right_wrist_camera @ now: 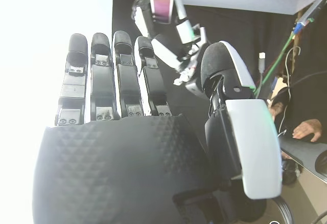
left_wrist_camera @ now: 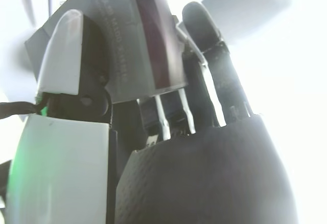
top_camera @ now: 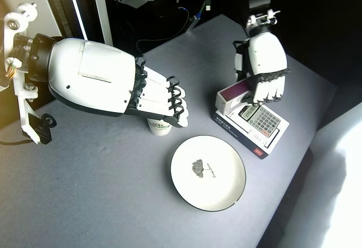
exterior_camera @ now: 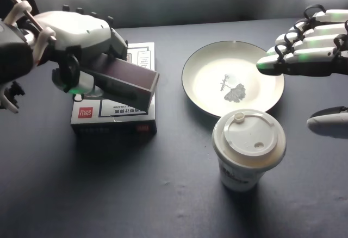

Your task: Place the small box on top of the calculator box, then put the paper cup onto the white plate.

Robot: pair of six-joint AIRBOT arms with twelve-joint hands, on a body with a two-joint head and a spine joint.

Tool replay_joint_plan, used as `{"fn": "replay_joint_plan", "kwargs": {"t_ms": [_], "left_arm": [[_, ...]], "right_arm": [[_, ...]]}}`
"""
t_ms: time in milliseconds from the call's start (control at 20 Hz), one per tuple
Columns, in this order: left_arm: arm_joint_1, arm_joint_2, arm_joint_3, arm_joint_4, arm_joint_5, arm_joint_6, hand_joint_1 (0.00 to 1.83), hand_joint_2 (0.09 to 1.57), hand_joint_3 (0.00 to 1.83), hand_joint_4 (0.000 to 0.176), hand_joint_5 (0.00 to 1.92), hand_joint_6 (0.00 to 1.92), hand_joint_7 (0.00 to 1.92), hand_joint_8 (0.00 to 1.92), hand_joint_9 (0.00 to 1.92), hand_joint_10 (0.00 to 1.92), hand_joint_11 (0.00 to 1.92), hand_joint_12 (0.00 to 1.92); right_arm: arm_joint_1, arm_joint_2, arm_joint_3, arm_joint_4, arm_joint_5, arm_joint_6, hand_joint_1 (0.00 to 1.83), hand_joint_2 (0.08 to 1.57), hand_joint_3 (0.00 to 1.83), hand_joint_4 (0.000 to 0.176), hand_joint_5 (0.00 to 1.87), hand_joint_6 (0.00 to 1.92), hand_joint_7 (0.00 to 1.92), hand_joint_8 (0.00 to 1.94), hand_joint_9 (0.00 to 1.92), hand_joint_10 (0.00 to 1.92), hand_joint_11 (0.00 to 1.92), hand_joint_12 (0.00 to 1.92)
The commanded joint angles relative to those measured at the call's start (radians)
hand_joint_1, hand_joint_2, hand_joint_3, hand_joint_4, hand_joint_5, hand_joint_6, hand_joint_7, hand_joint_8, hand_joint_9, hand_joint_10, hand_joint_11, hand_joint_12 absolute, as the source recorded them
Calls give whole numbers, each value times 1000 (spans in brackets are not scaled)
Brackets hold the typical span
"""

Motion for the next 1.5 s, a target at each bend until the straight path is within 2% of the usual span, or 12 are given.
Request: {"fn": "replay_joint_plan", "kwargs": {"t_ms": [0,300,350,450,500,550,600,650,750,1200,1350,1450], "left_arm": [[-13,1,17,44,-30,-31,1343,1227,0,0,755,1016,819,1363,621,1626,411,1366],[-3,-31,83,59,-19,-94,1340,1235,1,0,614,1281,838,1253,670,1598,365,1290],[0,-35,90,59,-19,-102,1234,1221,0,0,654,1302,882,1276,624,1076,331,1265],[5,-43,102,60,-20,-113,1191,1219,1,0,666,1347,887,1248,693,606,279,1189],[9,-47,107,80,-21,-139,1184,1165,0,0,651,574,762,613,690,508,244,1163],[14,-51,112,103,-22,-164,1184,1165,0,0,651,574,762,613,690,508,244,1163],[18,-54,114,111,-22,-175,1154,1157,0,0,736,66,839,105,723,325,250,1104],[23,-56,114,110,-22,-176,1151,1153,0,0,746,20,862,37,765,223,275,1067],[29,-59,111,107,-22,-176,1116,1177,0,0,686,0,807,1,743,98,195,1072],[37,-58,95,104,-31,-176,1028,1160,2,0,599,0,682,0,653,0,164,939],[34,-54,92,106,-34,-176,747,1221,2,0,446,0,522,0,505,0,20,968],[27,-51,89,106,-44,-177,453,1213,0,0,307,0,358,0,354,0,0,756]], "right_arm": [[14,10,-3,28,86,4,273,1319,0,0,229,1,236,0,196,2,0,498],[14,10,-3,28,86,4,288,1316,1,0,228,2,239,2,208,2,0,526],[14,10,-3,28,86,4,262,1322,2,0,211,1,221,2,182,2,0,451],[14,10,-3,28,86,4,278,1321,0,0,236,7,244,5,196,6,0,484],[14,10,-3,28,86,4,279,1319,0,0,232,4,239,2,193,4,0,487],[14,10,-4,27,86,4,279,1319,0,0,232,4,239,2,193,4,0,487],[14,10,-6,24,86,3,305,1314,0,0,245,4,261,5,218,10,0,568],[14,10,-8,18,86,4,286,1315,0,0,251,5,267,6,220,9,0,579],[14,10,-9,18,86,4,293,1316,0,0,243,1,252,2,203,3,0,553],[11,10,-8,18,86,5,316,1311,0,0,227,1,238,2,194,1,0,513],[10,1,-7,19,87,17,355,1279,0,0,232,1,237,1,196,1,0,527],[9,-8,-6,19,87,35,433,1205,0,0,171,0,173,0,136,1,0,351]]}}
